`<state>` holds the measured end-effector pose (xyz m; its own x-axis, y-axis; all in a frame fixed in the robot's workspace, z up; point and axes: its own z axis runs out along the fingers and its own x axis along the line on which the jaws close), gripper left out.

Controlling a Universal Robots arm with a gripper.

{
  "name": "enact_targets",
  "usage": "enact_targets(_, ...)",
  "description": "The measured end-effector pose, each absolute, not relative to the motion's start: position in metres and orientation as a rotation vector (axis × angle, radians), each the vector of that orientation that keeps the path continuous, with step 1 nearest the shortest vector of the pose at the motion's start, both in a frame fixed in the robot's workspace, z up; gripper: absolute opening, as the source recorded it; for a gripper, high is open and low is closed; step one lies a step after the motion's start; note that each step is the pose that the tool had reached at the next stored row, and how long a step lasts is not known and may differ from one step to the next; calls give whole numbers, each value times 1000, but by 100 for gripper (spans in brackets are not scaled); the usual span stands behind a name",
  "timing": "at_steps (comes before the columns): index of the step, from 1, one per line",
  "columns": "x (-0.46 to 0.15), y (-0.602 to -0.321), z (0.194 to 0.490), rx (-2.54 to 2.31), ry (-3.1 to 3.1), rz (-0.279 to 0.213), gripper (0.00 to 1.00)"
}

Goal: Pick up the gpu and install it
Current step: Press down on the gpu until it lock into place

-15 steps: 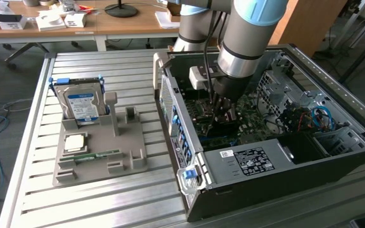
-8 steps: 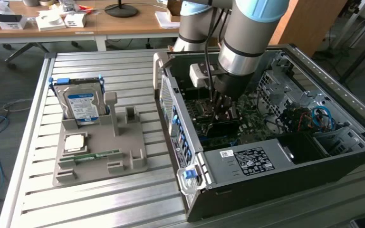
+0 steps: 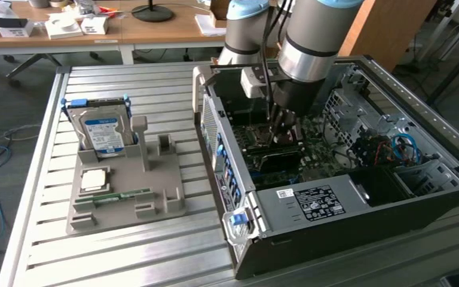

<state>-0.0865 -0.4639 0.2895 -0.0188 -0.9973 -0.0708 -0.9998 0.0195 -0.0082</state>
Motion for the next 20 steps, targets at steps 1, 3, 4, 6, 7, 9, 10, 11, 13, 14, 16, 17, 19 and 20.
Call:
enact_targets(1, -86, -464, 292, -2160, 2202, 68, 11)
enact_targets(3, -86, -464, 298, -2160, 2202, 68, 11)
enact_targets(4, -86, -464, 300, -2160, 2202, 68, 11)
enact_targets(6, -86, -464, 302, -2160, 2202, 68, 11)
enact_targets(7, -86, -464, 304, -2160, 2202, 67, 11)
enact_targets(9, -86, -464, 307, -2160, 2202, 68, 11)
enact_targets(10, -86, -464, 309, -2160, 2202, 68, 11)
enact_targets(11, -86, -464, 310, -2160, 2202, 67, 11)
enact_targets(13, -86, -464, 310, -2160, 2202, 68, 11)
enact_targets(14, -86, -464, 310, -2160, 2202, 68, 11)
enact_targets(16, -86, -464, 310, -2160, 2202, 68, 11)
enact_targets(17, -86, -464, 310, -2160, 2202, 68, 11)
enact_targets(19, -86, -464, 311, -2160, 2202, 67, 11)
enact_targets(20, -86, -464, 312, -2160, 2202, 67, 11)
